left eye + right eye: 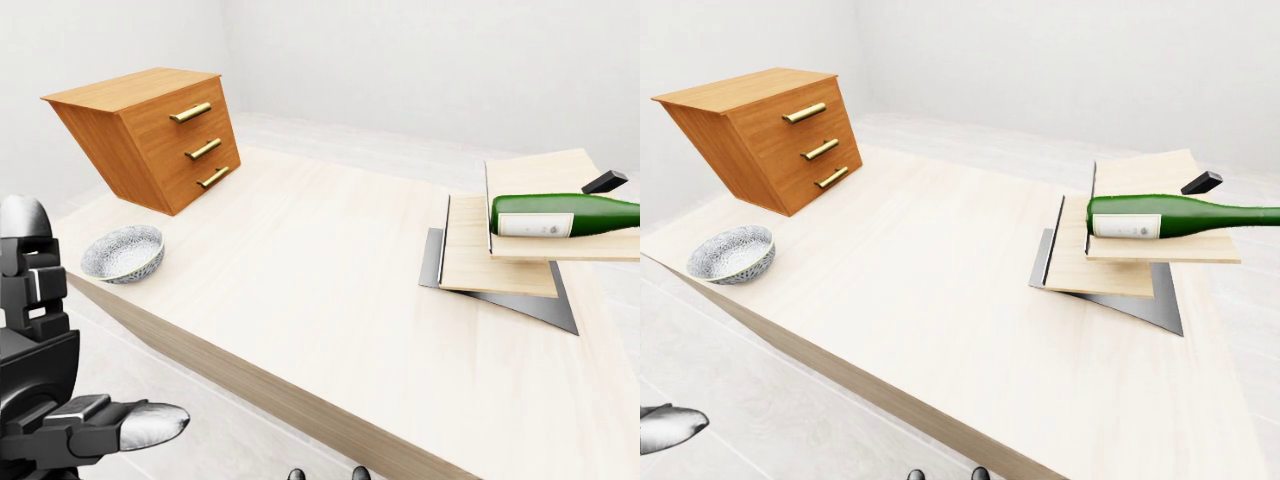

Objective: Put the wine bottle on the wine rack.

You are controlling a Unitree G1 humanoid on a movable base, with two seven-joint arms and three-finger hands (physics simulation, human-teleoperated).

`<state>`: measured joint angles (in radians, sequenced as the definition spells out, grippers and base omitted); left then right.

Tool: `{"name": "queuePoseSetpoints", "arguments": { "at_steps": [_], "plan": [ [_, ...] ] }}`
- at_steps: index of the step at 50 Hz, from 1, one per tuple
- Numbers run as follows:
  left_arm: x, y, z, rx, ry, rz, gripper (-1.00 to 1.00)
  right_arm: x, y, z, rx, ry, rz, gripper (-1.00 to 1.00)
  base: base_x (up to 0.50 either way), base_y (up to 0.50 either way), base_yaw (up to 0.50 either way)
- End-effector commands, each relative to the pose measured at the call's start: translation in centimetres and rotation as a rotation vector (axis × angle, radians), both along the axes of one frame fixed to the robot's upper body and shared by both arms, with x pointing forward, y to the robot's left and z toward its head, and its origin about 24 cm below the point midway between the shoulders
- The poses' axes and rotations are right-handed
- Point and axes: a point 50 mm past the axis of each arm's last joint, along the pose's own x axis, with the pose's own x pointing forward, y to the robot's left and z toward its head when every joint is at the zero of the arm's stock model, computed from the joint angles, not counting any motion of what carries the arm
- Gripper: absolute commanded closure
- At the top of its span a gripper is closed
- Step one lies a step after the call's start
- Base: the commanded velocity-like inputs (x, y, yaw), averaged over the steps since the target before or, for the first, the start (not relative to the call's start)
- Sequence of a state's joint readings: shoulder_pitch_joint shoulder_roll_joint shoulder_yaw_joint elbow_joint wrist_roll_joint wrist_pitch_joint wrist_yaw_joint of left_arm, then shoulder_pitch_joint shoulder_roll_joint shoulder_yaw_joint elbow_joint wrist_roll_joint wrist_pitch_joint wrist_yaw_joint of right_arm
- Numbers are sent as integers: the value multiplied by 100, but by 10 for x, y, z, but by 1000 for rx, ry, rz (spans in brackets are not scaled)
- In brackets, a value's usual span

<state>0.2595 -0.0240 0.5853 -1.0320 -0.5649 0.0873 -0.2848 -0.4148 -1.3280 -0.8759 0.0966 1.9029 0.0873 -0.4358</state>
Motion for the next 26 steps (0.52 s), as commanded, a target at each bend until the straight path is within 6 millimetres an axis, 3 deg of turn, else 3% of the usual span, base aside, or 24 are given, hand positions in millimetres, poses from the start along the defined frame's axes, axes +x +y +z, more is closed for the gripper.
{"name": "queuePoseSetpoints", "arguments": {
  "at_steps": [1,21,26],
  "plan": [
    [-3,-1,1,-38,24,-46,-100,-20,26,23,-19,-121,98,-100,0,0,0],
    [-5,5,4,-99,95,-97,-100,-44,53,52,-177,-256,119,-100,0,0,0],
    [-2,2,1,-105,138,-119,-100,-49,68,56,-262,-282,129,-100,0,0,0]
  ]
}}
